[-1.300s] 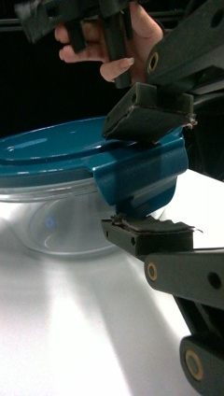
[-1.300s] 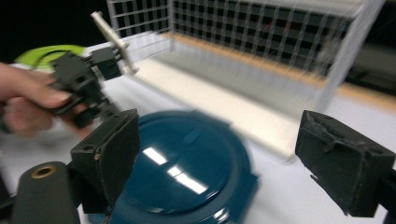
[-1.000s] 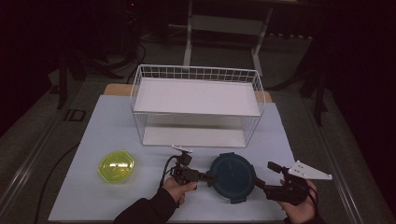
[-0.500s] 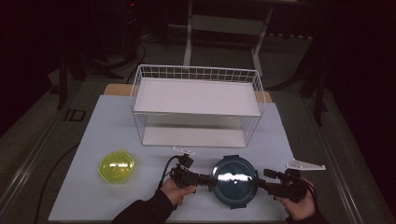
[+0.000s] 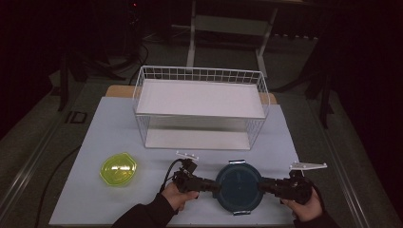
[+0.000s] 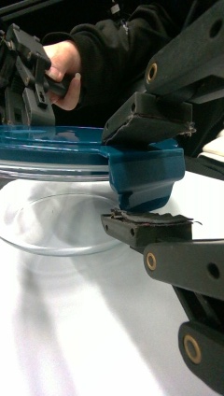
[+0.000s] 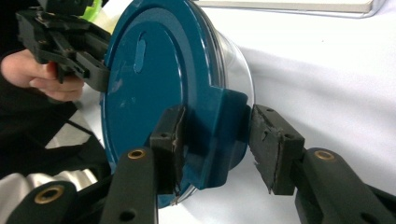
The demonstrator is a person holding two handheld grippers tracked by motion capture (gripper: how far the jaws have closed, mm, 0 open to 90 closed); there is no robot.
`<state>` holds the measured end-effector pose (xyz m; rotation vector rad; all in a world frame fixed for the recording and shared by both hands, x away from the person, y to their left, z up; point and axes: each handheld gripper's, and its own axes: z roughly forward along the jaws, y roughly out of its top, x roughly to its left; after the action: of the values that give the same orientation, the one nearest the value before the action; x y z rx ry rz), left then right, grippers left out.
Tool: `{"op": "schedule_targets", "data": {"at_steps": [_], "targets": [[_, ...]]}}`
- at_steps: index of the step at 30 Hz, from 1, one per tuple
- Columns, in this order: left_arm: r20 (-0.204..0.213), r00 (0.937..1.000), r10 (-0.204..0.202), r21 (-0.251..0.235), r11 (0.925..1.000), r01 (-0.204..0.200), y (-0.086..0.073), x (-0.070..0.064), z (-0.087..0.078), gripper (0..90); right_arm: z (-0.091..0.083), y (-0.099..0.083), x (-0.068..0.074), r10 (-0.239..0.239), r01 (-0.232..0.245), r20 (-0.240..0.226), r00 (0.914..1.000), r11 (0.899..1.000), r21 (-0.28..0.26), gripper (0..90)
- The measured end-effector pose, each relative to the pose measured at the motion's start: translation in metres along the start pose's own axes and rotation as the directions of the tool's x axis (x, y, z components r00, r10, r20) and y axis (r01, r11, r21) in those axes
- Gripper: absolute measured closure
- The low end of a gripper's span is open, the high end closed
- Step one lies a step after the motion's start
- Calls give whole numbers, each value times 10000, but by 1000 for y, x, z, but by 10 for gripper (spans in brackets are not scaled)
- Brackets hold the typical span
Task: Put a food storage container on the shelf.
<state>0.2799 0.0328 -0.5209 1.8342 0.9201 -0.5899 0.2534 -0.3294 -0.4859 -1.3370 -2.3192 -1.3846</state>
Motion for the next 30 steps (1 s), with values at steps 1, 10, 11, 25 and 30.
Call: {"op": "schedule_targets", "data": {"at_steps": [1, 10, 11, 25, 30], "targets": [[42, 10000, -8, -19, 10000, 8, 0, 1, 0, 556, 0, 0, 0, 0, 0, 0, 10000, 10000, 0, 554], [82, 9996, -283, -73, 9996, 284, -1, 2, 0, 559, 5, -5, -18, 1289, -1268, -1348, 9825, 9916, 240, 548], [114, 9996, -273, -103, 9996, 275, -2, 3, 0, 559, 5, -6, -18, 1384, -1369, -1327, 9815, 9904, 202, 550], [-147, 9980, -613, -333, 9976, 608, 1, -3, -9, 572, 7, -7, -10, 1667, -1639, -1261, 9779, 9860, 321, 562], [-256, 9973, -686, -365, 9970, 676, 3, -8, -16, 573, 9, -4, -8, 1695, -1670, -1475, 9744, 9855, 292, 564]]}}
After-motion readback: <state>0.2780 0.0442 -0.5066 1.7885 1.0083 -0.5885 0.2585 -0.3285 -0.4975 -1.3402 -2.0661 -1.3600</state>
